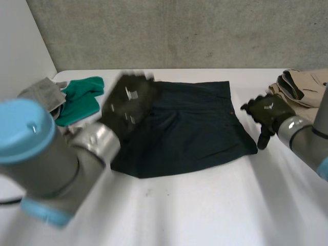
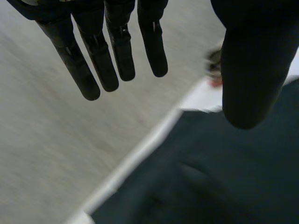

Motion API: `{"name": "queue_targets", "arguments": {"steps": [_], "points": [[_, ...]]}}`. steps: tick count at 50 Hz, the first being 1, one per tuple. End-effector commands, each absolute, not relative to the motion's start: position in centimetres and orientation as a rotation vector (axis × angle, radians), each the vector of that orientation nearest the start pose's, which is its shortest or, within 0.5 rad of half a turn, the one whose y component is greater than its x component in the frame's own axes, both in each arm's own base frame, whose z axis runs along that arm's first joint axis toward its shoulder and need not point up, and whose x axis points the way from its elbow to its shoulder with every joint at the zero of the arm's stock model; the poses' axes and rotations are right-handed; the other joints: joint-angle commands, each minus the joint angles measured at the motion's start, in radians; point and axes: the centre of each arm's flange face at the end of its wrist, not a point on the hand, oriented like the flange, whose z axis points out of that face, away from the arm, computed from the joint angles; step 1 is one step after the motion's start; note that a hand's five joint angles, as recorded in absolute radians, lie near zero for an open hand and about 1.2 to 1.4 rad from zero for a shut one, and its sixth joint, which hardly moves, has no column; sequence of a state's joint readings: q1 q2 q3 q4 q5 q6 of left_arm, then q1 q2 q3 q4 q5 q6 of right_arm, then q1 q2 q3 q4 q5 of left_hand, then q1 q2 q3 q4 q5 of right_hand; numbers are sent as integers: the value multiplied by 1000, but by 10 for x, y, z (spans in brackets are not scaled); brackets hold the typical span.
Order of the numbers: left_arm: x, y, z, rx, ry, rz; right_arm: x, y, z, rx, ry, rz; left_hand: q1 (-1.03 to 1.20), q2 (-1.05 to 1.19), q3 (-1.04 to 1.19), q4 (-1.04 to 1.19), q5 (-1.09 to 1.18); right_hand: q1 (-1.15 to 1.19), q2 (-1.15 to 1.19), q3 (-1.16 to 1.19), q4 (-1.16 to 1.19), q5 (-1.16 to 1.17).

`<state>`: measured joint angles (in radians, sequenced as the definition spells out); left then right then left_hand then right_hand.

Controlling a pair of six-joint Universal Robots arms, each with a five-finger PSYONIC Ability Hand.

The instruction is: Fold the laundry.

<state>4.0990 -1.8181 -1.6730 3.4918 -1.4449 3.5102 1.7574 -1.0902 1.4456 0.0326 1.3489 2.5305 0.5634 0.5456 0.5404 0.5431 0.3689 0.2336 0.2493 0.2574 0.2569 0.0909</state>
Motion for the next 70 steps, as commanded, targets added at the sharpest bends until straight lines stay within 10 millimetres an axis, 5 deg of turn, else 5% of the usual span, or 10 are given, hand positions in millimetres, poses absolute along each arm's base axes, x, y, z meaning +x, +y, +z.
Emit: {"name": "queue_targets", "arguments": {"steps": [1, 11, 16, 26, 31, 40, 45, 55, 59, 70], "points": [[-308, -166, 187, 1430, 2258, -2128, 215, -320, 154, -1227, 2234, -1663, 158, 176, 181, 178, 178, 162, 147, 139, 139, 131], [-299, -185, 146, 1333, 2366, -1890, 223, -333, 127, -1237, 2170, -1698, 97, 114, 120, 117, 117, 430, 414, 406, 406, 398], [-298, -200, 137, 1288, 2352, -1857, 225, -341, 122, -1239, 2155, -1737, 73, 91, 96, 93, 93, 1162, 1146, 1138, 1139, 1130], [-291, -229, 110, 1315, 2269, -1752, 223, -339, 118, -1230, 2188, -1752, 99, 117, 122, 119, 119, 1163, 1147, 1139, 1139, 1131], [-292, -239, 106, 1319, 2181, -1794, 223, -335, 119, -1231, 2193, -1751, 512, 529, 535, 532, 532, 1163, 1147, 1139, 1139, 1131], [-290, -232, 134, 1294, 2108, -1872, 218, -330, 145, -1224, 2245, -1830, 833, 851, 856, 853, 853, 1163, 1147, 1139, 1139, 1131], [-279, -198, 163, 1334, 2122, -1842, 212, -298, 187, -1329, 2286, -1784, 833, 851, 856, 853, 853, 1163, 1147, 1139, 1139, 1131], [-243, -79, 187, 1768, 2425, -1083, 188, -207, 207, -1813, 2424, -1220, 833, 851, 856, 853, 853, 1163, 1147, 1139, 1139, 1131], [-249, -60, 191, 1862, 2409, -1082, 178, -184, 208, -1955, 2445, -1056, 833, 851, 856, 853, 853, 1163, 1147, 1139, 1139, 1131], [-279, -145, 198, 1510, 2238, -1578, 184, -204, 208, -1860, 2452, -1318, 833, 851, 856, 853, 853, 1163, 1147, 1139, 1139, 1131]]}}
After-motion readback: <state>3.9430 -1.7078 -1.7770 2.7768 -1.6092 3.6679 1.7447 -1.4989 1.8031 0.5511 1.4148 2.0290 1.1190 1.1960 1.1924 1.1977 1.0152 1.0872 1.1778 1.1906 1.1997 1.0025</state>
